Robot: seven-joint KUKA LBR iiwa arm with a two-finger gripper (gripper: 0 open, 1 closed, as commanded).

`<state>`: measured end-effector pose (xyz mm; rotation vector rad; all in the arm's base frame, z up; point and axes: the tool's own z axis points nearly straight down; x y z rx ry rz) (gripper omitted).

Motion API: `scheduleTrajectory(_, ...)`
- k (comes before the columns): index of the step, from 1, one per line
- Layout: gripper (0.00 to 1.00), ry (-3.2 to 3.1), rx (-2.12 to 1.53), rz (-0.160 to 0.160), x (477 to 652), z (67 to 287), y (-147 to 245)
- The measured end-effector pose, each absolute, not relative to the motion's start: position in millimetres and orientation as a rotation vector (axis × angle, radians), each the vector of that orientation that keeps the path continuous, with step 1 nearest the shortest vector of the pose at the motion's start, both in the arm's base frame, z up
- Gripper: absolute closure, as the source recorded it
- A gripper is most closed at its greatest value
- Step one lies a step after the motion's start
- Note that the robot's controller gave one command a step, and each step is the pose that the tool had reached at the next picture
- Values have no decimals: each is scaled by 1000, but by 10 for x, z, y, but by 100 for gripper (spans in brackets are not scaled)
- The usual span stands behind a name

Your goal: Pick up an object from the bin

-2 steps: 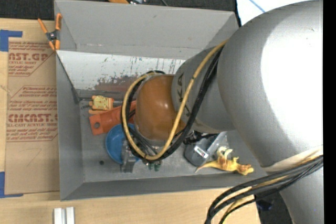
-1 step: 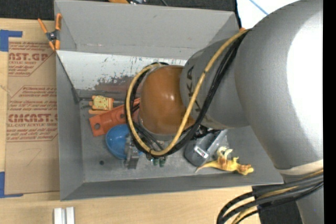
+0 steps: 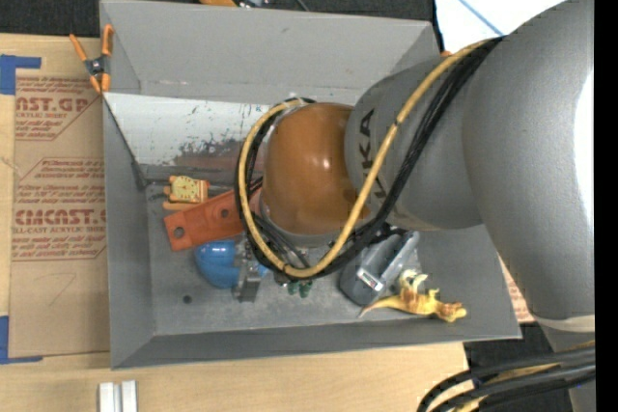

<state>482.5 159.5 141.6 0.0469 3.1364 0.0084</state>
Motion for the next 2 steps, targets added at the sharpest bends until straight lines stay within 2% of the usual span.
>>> scheduleTrajectory(1, 100, 3134, 47, 10, 4830, 1725, 1597)
scheduleTrajectory(2, 100, 3133, 47, 11, 4832, 1840, 1597)
